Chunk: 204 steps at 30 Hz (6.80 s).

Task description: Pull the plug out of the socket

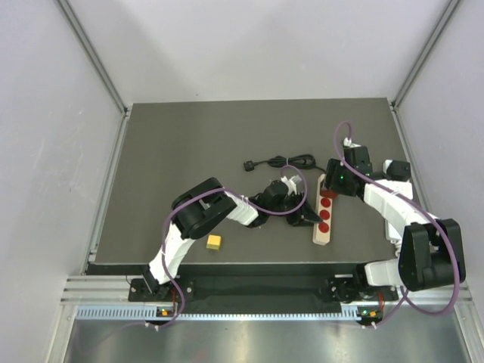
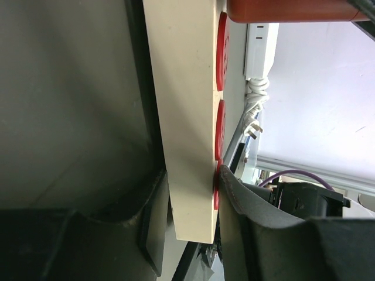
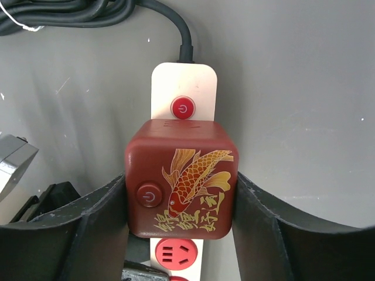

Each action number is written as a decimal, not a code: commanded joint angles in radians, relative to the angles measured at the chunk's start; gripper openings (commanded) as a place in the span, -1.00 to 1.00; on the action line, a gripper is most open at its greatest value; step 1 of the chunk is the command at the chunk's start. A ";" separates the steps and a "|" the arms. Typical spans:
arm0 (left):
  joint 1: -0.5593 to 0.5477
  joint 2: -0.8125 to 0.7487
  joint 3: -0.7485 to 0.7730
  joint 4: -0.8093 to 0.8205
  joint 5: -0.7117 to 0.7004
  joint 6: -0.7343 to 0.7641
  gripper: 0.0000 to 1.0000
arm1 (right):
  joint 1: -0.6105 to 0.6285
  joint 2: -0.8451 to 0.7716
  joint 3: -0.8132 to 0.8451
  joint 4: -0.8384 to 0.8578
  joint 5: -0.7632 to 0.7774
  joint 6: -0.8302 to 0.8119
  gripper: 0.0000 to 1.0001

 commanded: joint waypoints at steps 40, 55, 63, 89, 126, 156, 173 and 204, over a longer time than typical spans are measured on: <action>0.089 0.138 0.164 -0.262 -0.017 0.112 0.00 | 0.005 -0.034 -0.096 0.109 -0.154 0.047 -1.00; 0.076 0.160 0.148 -0.313 -0.069 0.113 -1.00 | 0.031 0.003 -0.102 0.174 -0.045 0.035 -0.70; 0.071 0.143 0.077 -0.285 -0.083 0.103 -1.00 | 0.031 0.080 -0.033 0.165 -0.051 0.030 0.00; 0.065 0.167 0.026 -0.413 -0.250 -0.034 -1.00 | 0.047 -0.175 -0.129 0.258 -0.068 0.096 -1.00; 0.086 0.008 0.052 -0.403 -0.392 0.031 -1.00 | 0.082 -0.150 0.007 0.031 -0.016 0.016 -1.00; 0.134 0.063 0.068 -0.402 -0.369 0.008 -1.00 | -0.119 -0.101 -0.005 0.062 -0.362 0.013 -1.00; 0.132 0.104 0.137 -0.509 -0.395 0.011 -1.00 | 0.245 -0.066 0.159 -0.138 0.414 -0.017 -1.00; 0.111 0.121 0.171 -0.433 -0.261 0.081 -1.00 | -0.104 -0.121 0.196 -0.099 -0.013 0.002 -1.00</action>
